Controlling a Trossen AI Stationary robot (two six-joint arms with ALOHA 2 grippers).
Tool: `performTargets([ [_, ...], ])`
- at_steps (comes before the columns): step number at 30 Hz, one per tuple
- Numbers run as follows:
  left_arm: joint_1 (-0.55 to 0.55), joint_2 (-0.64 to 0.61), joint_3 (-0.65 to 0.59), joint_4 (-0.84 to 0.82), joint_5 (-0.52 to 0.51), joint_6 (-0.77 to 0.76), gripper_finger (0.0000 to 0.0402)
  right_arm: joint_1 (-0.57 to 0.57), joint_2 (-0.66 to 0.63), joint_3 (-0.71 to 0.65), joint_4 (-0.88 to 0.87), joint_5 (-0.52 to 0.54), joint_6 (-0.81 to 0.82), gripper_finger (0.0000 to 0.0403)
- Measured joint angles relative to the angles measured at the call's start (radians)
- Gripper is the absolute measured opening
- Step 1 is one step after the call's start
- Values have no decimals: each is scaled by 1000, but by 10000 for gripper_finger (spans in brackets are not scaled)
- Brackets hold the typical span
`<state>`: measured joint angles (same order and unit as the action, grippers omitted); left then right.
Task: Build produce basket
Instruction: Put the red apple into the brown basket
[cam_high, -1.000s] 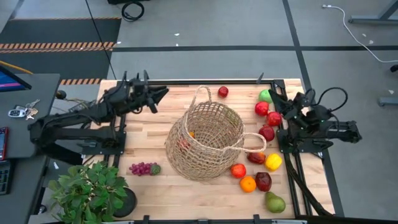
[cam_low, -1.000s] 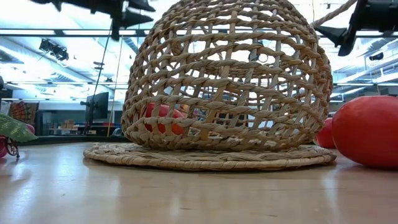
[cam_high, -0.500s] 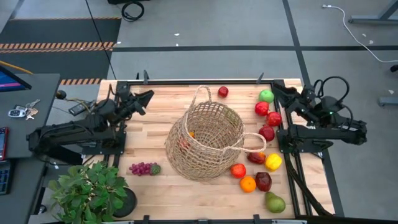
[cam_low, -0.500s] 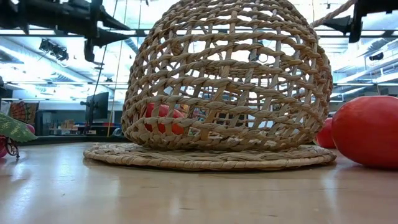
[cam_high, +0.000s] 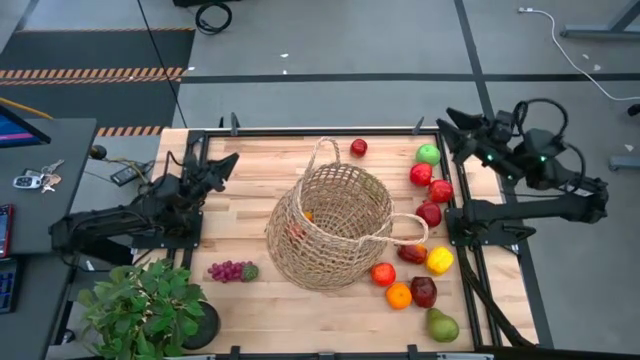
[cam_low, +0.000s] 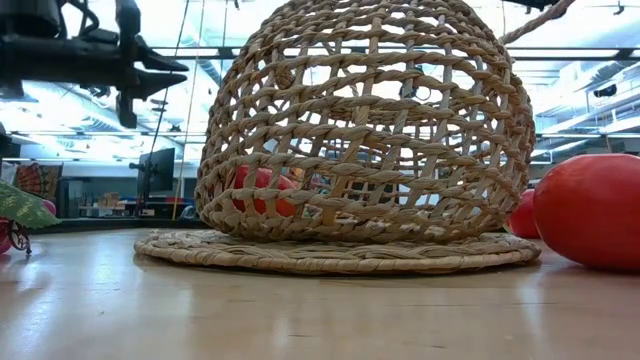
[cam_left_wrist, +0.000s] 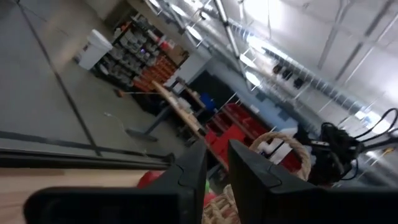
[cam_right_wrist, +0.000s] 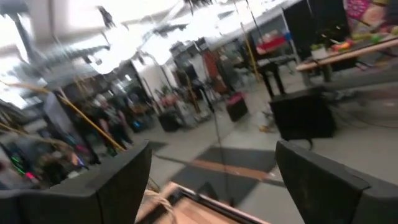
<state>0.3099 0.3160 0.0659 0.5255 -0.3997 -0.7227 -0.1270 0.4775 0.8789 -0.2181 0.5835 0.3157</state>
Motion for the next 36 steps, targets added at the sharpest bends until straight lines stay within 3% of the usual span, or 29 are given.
performTargets([
  [8, -54, -9, -56, 81, -1, 6, 55, -48, 182, 210, -175, -11, 5, 348],
  [14, -111, -9, -56, 81, -1, 10, 45, -60, 230, 218, -156, -17, -60, 348],
  [21, -195, -9, -56, 81, 0, -43, 34, -59, 267, 218, -148, -162, -54, 348],
  [29, -214, -9, -56, 77, 0, -51, 29, -62, 316, 217, -214, -218, 14, 348],
  [36, -213, -9, -56, 60, 0, -20, 34, -169, 343, 246, -230, -284, 25, 348],
])
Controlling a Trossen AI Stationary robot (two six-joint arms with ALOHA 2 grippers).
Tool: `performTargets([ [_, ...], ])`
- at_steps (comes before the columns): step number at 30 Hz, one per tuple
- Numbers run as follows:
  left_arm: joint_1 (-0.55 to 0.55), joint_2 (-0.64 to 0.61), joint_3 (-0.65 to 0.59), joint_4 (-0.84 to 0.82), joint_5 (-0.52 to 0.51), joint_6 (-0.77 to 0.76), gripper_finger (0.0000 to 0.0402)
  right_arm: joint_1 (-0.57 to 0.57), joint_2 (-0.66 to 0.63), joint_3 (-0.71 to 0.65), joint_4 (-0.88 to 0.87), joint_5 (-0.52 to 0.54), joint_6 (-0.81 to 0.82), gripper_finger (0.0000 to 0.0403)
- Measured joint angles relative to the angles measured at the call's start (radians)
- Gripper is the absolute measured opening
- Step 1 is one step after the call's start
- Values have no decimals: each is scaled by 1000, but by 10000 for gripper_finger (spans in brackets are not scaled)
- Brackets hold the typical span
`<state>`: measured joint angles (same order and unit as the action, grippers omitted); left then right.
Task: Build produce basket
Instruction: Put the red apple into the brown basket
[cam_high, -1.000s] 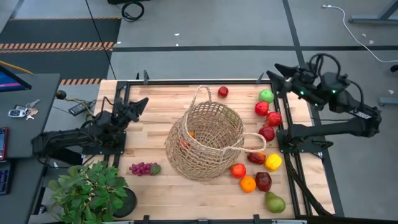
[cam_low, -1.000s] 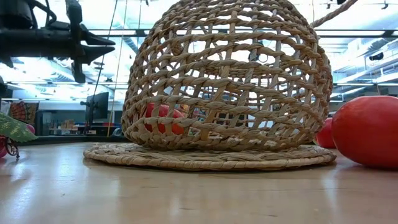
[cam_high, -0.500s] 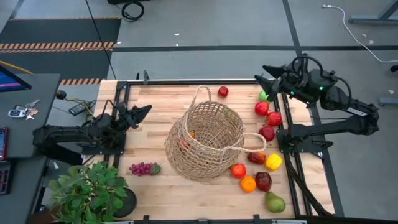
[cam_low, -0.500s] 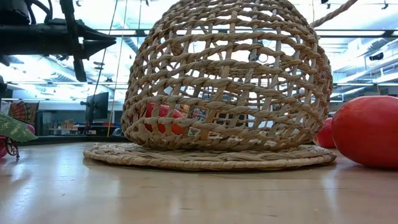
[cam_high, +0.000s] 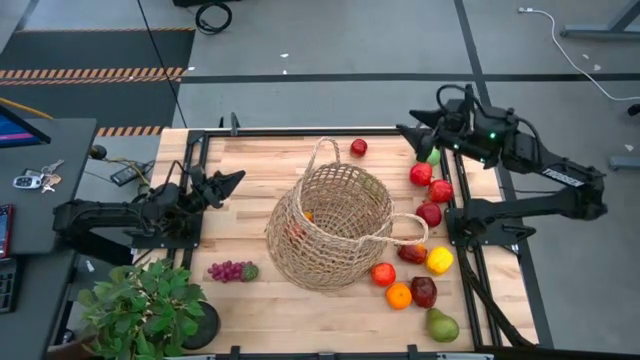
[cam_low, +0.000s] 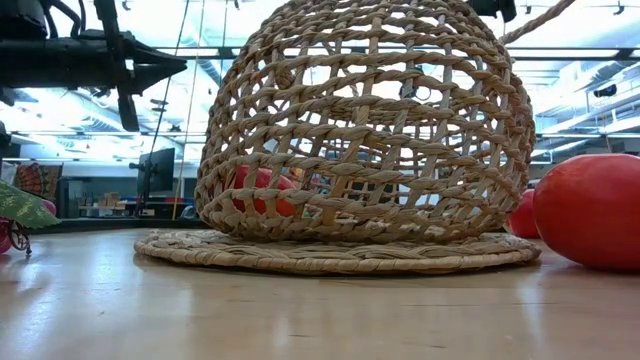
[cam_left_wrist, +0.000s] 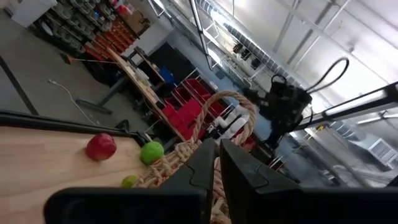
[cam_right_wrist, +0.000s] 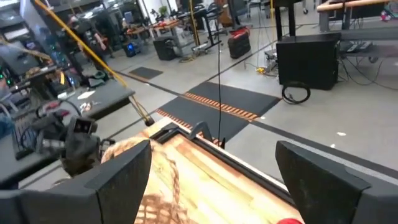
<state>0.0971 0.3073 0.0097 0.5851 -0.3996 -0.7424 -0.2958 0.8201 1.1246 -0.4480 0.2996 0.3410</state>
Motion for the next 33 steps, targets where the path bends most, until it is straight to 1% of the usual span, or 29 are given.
performTargets([
  [3, 0, 0, 0, -66, 0, 115, 30, -71, 27, 47, -16, -28, -9, 348],
  [5, 0, 0, 0, -121, 0, 178, 27, -125, 53, 88, -59, -31, -29, 348],
  [9, 0, 0, 0, -240, 0, 186, 26, -238, 106, 161, -194, -63, -57, 348],
  [13, 0, 0, 0, -392, 0, 187, 31, -337, 163, 170, -311, -138, -75, 348],
  [16, 0, 0, 0, -495, 0, 187, 35, -401, 210, 170, -395, -169, -78, 348],
  [20, 0, 0, 1, -510, 2, 187, 33, -484, 269, 170, -500, -235, -63, 348],
  [24, 0, 0, 0, -498, 1, 187, 28, -533, 326, 170, -587, -292, -79, 348],
  [27, 0, 0, 0, -487, 0, 186, 30, -552, 367, 170, -615, -293, -90, 348],
  [30, 0, 0, 0, -486, 0, 186, 35, -571, 406, 170, -617, -293, -159, 348],
  [33, 0, 0, 0, -483, 0, 186, 38, -588, 441, 170, -664, -293, -186, 353],
])
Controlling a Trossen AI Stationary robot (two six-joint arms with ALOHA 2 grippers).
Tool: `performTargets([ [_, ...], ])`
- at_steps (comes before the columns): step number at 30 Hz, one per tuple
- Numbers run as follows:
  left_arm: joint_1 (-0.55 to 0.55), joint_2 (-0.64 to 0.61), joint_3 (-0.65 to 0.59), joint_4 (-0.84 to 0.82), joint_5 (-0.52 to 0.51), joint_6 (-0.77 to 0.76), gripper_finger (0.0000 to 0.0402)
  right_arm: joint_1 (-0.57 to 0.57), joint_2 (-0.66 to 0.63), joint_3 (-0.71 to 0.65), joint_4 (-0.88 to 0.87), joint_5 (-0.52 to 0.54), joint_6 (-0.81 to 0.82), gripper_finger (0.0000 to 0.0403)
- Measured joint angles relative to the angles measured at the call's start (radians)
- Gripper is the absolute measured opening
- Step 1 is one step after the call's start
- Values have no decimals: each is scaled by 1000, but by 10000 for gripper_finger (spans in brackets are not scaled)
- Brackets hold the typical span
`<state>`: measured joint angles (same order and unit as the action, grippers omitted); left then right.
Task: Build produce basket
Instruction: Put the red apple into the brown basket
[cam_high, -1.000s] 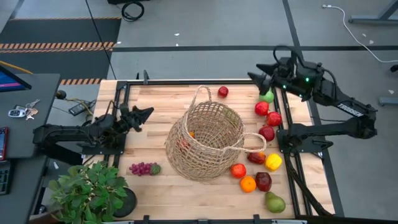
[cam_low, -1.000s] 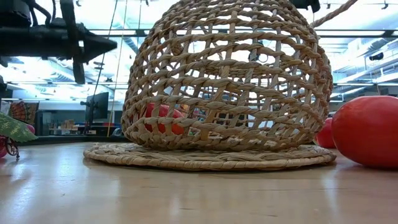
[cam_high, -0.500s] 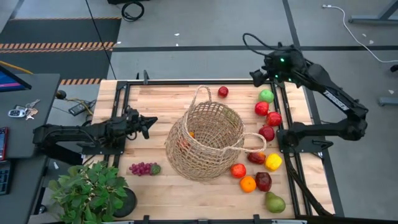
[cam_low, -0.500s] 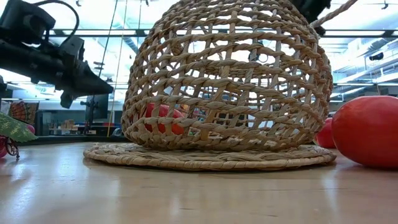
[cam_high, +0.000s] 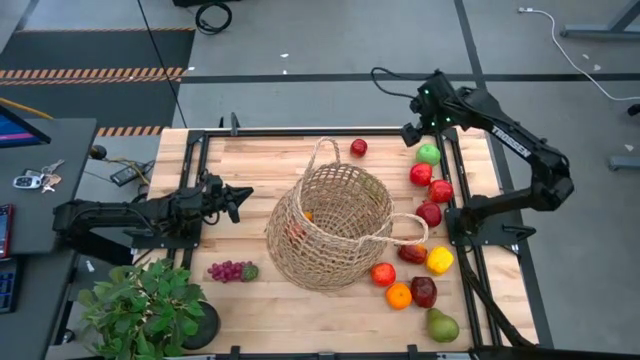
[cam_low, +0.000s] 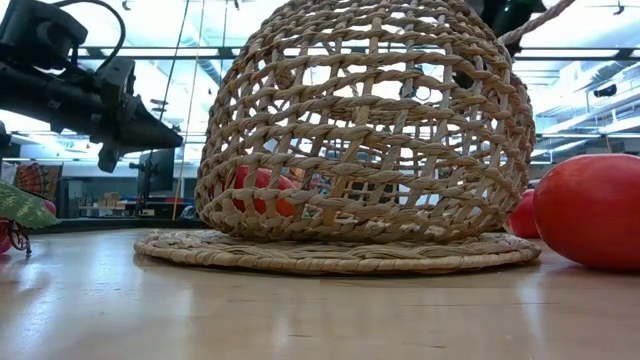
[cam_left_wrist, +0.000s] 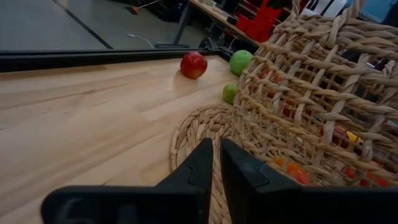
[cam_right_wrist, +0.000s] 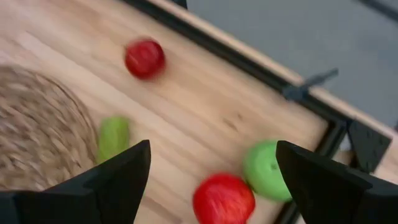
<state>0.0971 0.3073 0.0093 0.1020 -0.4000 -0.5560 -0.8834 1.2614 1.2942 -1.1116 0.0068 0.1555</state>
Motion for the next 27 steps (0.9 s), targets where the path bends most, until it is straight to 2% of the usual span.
performTargets([
  [7, 0, 0, 0, 3, 0, 0, 38, -10, 80, 0, -124, 2, 6, 397],
  [18, 0, 0, 0, 3, 0, 0, 39, -7, 218, 0, -263, -19, 137, 398],
  [27, 0, 0, 0, 4, 0, 0, 33, -3, 244, 0, -308, -32, 216, 400],
])
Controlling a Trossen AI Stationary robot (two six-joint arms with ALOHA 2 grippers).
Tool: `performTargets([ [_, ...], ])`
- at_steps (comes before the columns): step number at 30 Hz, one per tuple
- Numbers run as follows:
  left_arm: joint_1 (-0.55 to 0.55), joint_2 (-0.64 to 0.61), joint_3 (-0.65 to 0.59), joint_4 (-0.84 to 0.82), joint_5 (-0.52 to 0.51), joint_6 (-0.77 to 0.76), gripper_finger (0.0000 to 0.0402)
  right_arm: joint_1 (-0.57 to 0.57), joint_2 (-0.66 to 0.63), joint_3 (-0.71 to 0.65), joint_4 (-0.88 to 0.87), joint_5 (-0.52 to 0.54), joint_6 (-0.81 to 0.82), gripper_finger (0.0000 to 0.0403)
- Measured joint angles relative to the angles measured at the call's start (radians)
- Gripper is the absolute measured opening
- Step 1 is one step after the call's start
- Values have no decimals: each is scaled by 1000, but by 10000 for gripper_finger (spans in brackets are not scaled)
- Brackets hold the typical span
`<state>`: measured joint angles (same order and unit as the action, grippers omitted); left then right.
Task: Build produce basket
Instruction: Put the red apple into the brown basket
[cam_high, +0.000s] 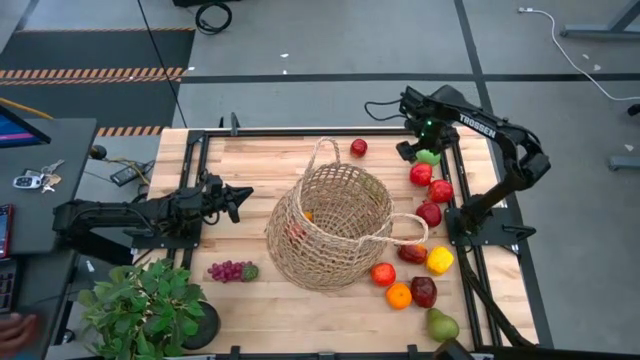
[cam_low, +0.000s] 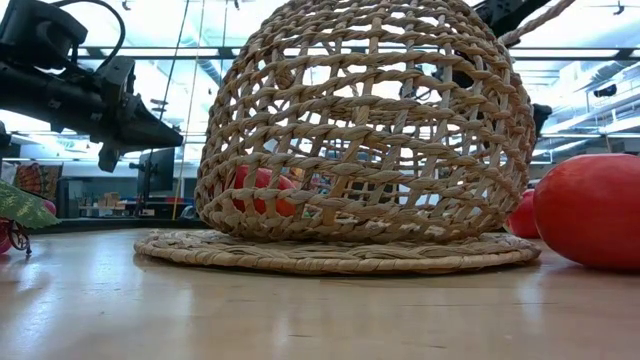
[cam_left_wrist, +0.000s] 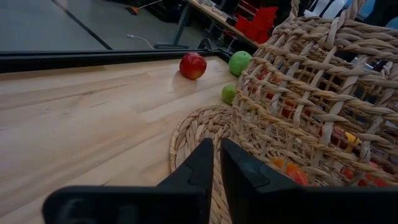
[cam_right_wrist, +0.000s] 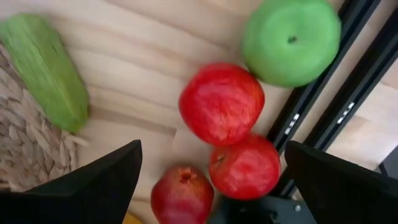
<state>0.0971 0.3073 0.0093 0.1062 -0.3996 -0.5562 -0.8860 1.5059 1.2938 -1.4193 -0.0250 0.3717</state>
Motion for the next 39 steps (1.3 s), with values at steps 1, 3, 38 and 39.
performTargets([
  [1, 0, 0, 0, 0, 0, 0, 32, 2, 0, 0, 7, 4, 3, 400],
  [3, 0, 0, 0, 0, 0, 0, 30, 2, 0, -4, 34, 5, 7, 400],
  [38, 0, 0, 0, 1, 0, 0, 32, 142, -145, -435, 403, 171, 366, 400],
  [39, 0, 0, 0, 1, 0, 0, 31, 150, -148, -435, 413, 172, 367, 400],
])
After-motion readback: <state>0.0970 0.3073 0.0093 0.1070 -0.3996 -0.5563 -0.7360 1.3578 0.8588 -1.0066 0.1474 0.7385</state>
